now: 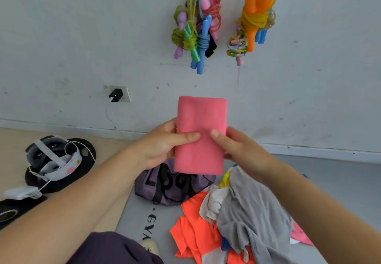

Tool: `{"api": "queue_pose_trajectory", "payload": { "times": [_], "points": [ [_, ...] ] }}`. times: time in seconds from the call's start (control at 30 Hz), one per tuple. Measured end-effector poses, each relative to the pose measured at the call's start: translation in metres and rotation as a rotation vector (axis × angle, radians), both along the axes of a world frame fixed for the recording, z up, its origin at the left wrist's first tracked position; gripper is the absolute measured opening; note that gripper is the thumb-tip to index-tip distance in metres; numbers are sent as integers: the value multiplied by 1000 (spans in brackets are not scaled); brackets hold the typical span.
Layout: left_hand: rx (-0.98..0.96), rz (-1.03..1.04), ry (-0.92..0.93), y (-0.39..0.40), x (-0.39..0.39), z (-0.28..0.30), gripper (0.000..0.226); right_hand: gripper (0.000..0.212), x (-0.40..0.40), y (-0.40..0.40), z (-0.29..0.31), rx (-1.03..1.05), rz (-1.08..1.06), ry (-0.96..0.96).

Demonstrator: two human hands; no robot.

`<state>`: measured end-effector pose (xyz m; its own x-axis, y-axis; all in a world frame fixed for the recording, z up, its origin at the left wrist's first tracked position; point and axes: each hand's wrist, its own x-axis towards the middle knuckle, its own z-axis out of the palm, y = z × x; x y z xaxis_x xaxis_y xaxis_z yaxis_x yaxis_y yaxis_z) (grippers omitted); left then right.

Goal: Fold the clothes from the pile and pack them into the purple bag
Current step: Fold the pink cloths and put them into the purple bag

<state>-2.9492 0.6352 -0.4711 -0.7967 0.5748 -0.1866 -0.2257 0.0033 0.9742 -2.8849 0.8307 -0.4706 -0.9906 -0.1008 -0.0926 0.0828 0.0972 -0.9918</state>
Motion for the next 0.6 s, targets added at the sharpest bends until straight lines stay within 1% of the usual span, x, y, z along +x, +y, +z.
{"api": "queue_pose_trajectory", "payload": {
  "times": [0.03,0.07,0.13,0.2,0.23,0.3,0.33,0.43,0.53,0.6],
  "points": [
    [-15,-4,11,-4,-9,-11,53,47,-11,-7,-15,-94,45,-55],
    [-65,7,37,-8,-19,-24,49,42,-23,-12,-32,-148,42,-96],
    [-264,40,151,-21,-46,-56,39,36,-50,-18,-71,-155,-41,-174],
    [-547,71,302,-45,-79,-100,28,35,-78,-14,-116,-53,-158,-267],
    [-698,54,391,-59,-96,-124,27,35,-94,-10,-138,15,-205,-306],
    [-932,-57,529,-82,-127,-172,34,34,-127,-4,-176,111,-249,-345],
    [-986,-109,580,-89,-140,-194,39,33,-145,-3,-191,129,-261,-337],
    [-1011,-179,730,-89,-173,-252,54,28,-201,-13,-227,106,-283,-230],
    [-1072,-292,887,-76,-193,-299,64,31,-246,-34,-259,110,-274,-119],
    [-1165,-365,940,-73,-207,-323,68,33,-267,-46,-284,167,-220,-108]
  ]
}}
